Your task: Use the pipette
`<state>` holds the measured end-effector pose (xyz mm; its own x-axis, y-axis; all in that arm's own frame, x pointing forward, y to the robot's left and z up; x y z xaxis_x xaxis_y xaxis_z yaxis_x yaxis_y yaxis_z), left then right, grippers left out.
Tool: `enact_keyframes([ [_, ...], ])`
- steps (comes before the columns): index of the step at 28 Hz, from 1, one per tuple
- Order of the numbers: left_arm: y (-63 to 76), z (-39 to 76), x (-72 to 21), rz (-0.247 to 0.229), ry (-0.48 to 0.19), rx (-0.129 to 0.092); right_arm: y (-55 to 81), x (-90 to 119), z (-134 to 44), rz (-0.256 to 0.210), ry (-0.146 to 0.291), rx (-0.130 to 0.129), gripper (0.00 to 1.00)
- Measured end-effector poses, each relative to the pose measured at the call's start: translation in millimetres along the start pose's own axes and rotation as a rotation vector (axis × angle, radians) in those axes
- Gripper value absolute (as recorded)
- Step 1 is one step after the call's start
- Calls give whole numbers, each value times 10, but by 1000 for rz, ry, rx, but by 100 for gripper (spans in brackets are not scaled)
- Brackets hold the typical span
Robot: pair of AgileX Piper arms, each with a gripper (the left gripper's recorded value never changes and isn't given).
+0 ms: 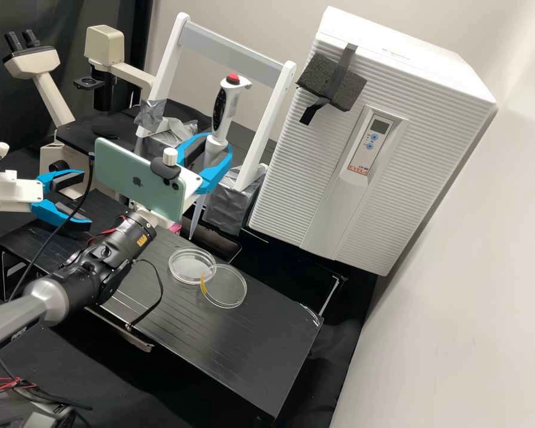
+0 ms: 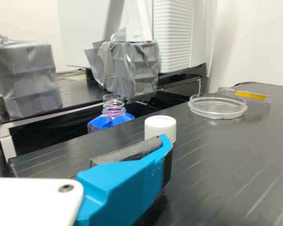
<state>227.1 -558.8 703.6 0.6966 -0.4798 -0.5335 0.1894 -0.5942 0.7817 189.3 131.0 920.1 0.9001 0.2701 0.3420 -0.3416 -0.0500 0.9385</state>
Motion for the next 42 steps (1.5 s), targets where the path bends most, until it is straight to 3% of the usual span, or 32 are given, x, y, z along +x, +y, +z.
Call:
enact_keyframes([
  [4, -20, 15, 11, -4, -12, 2, 80, -63, 31, 20, -9, -11, 0],
  [8, -23, 21, 13, -4, -20, -9, 89, -110, 38, 13, -4, -44, 0],
  [11, -27, 34, 12, -8, -34, -3, 72, -114, 46, -3, -9, -52, 0],
  [18, -27, 28, 10, -9, -35, -4, 38, -106, 47, -20, -12, -42, 0],
  [24, -15, -31, -2, -7, -18, 0, -71, -64, 58, -58, -23, -38, 0],
  [29, 11, -147, -28, 3, 24, -29, -183, 103, 22, -82, -43, -23, 0],
  [34, 123, -260, -94, 47, 69, -62, -197, 343, -120, -84, -6, -48, 0],
  [40, 371, -364, -142, 139, 105, -74, -67, 701, -436, -48, 74, -21, 0],
  [42, 438, -387, -157, 163, 111, -67, -38, 809, -539, -44, 100, -14, 0],
])
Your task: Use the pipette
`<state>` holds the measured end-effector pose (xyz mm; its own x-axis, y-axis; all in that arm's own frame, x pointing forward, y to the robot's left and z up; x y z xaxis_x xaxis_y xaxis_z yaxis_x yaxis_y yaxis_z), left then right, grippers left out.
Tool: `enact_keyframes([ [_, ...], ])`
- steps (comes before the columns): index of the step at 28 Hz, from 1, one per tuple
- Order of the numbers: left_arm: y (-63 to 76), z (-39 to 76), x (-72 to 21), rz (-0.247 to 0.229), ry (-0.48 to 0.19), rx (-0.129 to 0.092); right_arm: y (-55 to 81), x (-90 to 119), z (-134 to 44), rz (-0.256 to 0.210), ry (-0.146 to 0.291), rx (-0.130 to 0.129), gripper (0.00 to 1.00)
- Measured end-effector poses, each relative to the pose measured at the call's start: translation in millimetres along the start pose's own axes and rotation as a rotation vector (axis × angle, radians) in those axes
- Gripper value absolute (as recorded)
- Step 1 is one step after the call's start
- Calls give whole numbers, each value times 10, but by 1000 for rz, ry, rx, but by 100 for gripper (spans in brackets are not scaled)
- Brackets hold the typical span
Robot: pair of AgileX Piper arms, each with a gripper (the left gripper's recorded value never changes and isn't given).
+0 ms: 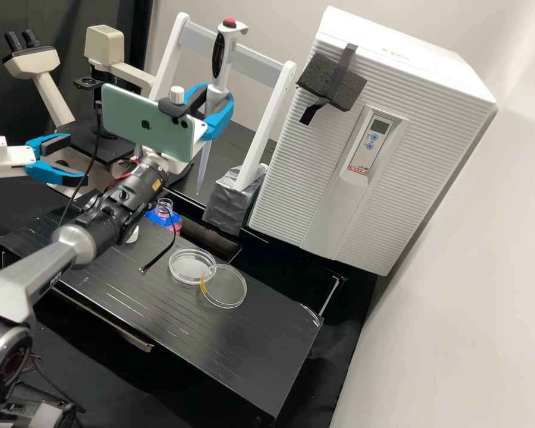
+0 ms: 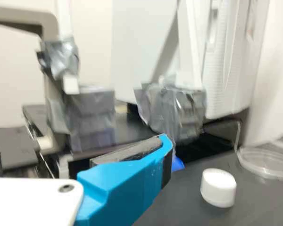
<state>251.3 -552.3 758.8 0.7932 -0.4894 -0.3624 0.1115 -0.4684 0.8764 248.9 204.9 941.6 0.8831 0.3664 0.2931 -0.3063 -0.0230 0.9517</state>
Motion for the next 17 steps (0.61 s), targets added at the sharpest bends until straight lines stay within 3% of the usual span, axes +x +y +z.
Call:
enact_keyframes([
  [5, 219, -53, 12, 75, 14, 11, -31, 309, -174, -57, 23, 21, 0],
  [7, 291, -74, 14, 99, 21, 21, -90, 437, -210, -108, 16, 20, 0],
  [13, 380, -148, -6, 110, 47, 25, -207, 699, -235, -199, -19, 21, 0],
  [17, 378, -178, -11, 100, 64, 25, -257, 824, -226, -240, -53, 48, 0],
])
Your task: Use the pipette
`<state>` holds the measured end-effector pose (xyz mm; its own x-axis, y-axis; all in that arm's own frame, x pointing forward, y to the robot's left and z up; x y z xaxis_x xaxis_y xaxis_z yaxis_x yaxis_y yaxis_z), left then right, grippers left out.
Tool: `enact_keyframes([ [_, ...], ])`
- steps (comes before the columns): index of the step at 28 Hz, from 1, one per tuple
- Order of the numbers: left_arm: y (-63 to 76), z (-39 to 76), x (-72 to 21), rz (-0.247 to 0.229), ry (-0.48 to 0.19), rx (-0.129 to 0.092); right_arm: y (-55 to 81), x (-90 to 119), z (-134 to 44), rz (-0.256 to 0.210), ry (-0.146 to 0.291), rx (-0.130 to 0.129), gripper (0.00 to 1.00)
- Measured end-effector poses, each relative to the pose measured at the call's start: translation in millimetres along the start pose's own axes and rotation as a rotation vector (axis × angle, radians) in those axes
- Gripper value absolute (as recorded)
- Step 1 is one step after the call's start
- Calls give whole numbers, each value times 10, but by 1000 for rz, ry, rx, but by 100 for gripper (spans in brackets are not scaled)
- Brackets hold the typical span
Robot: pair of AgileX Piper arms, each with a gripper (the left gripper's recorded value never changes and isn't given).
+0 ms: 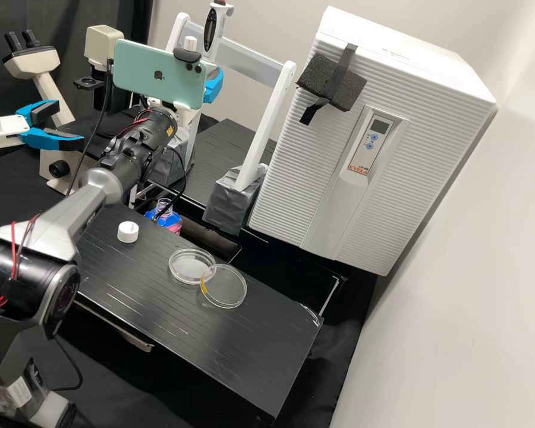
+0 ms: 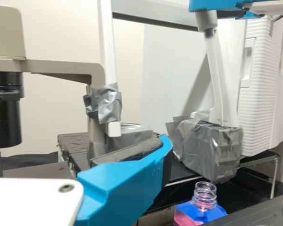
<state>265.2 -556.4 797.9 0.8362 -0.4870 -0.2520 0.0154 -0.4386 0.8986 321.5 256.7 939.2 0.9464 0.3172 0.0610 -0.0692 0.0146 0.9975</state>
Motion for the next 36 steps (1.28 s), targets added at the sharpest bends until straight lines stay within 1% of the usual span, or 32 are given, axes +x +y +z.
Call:
enact_keyframes([
  [1, -4, -3, 0, -5, 3, 0, -2, 18, 2, -6, -7, 12, 0],
  [4, -7, 0, 0, -8, 0, 3, 10, 91, -12, -22, -23, 17, 0],
  [5, -7, 0, 0, -8, 0, 3, 19, 120, -15, -21, -31, 25, 0],
  [6, -7, 0, 0, -8, 0, 3, 26, 131, -20, -22, -34, 21, 0],
  [9, -7, 0, 0, -8, 0, 3, 30, 172, -20, -21, -44, 29, 0],
  [11, -7, 0, 0, -8, 0, 3, 7, 201, -18, -29, -52, 37, 0],
  [14, -7, 0, 0, -8, 0, 3, -23, 229, -30, -43, -58, 38, 0],
  [15, -12, -1, -3, -9, 1, 2, -42, 244, -24, -51, -64, 43, 0],
  [16, -17, -2, -7, -11, 2, 1, -66, 250, -30, -64, -66, 44, 0],
  [20, -54, -3, -32, -25, 3, 0, -143, 286, -9, -82, -82, 40, 0],
  [21, -61, -10, -39, -28, 6, -1, -150, 290, -6, -85, -86, 48, 0],
  [22, -65, -8, -41, -30, 5, 0, -161, 302, 4, -88, -92, 51, 0],
  [23, -65, -8, -41, -30, 5, 0, -173, 306, 14, -93, -96, 48, 0],
  [26, -68, -9, -43, -31, 5, 0, -189, 316, 34, -95, -109, 65, 0],
  [32, -68, -9, -43, -31, 5, 0, -189, 315, 36, -95, -111, 66, 0],
  [34, -68, -9, -43, -31, 5, 0, -211, 311, 55, -101, -117, 65, 0],
  [36, -70, -3, -42, -32, 3, -1, -230, 317, 70, -106, -121, 72, 0],
])
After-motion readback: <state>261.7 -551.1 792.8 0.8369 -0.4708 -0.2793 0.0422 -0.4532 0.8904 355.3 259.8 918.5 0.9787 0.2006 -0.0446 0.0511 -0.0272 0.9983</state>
